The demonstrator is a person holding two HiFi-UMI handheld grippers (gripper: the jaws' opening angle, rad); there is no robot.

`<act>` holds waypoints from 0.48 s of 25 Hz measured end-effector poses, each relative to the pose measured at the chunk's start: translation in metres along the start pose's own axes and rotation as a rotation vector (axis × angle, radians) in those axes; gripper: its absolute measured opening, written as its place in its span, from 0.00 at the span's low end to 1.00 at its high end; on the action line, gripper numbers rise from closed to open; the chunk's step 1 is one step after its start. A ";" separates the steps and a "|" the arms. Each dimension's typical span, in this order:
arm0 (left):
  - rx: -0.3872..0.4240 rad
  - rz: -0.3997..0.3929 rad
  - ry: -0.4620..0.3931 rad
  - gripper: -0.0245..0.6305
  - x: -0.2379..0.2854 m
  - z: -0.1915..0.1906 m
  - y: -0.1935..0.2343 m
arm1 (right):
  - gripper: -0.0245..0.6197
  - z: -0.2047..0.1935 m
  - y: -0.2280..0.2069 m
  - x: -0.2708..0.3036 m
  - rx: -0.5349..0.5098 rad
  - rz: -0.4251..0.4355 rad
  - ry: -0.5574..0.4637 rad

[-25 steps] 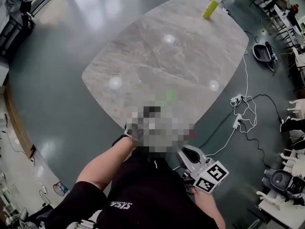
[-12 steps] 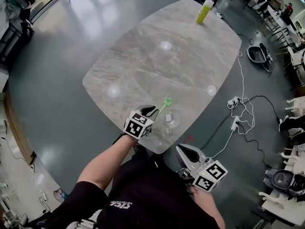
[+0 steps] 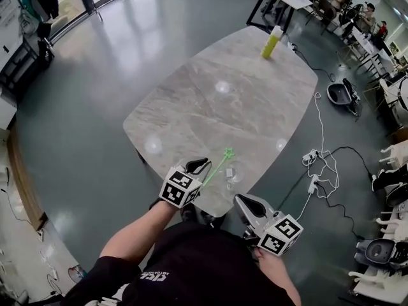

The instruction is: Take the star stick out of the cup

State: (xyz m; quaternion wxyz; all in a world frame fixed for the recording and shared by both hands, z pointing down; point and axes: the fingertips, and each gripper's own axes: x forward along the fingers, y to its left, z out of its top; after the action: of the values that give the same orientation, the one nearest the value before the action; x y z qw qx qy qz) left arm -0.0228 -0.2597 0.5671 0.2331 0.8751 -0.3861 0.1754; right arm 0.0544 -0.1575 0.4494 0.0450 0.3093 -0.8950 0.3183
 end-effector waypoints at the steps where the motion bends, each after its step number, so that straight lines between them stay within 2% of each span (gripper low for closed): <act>1: 0.011 0.003 -0.014 0.10 -0.009 0.007 -0.002 | 0.06 0.003 0.002 0.003 -0.007 0.004 -0.006; 8: 0.072 0.012 -0.110 0.07 -0.060 0.051 -0.022 | 0.06 0.021 0.016 0.023 -0.063 0.060 -0.037; 12: 0.091 0.043 -0.175 0.06 -0.087 0.075 -0.030 | 0.06 0.034 0.022 0.030 -0.077 0.107 -0.062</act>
State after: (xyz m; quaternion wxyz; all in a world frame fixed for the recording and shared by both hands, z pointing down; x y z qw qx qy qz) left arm -0.0461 -0.2308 0.4545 0.1548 0.8882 -0.4154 0.1205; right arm 0.0215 -0.1798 0.4189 0.0120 0.2688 -0.9227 0.2760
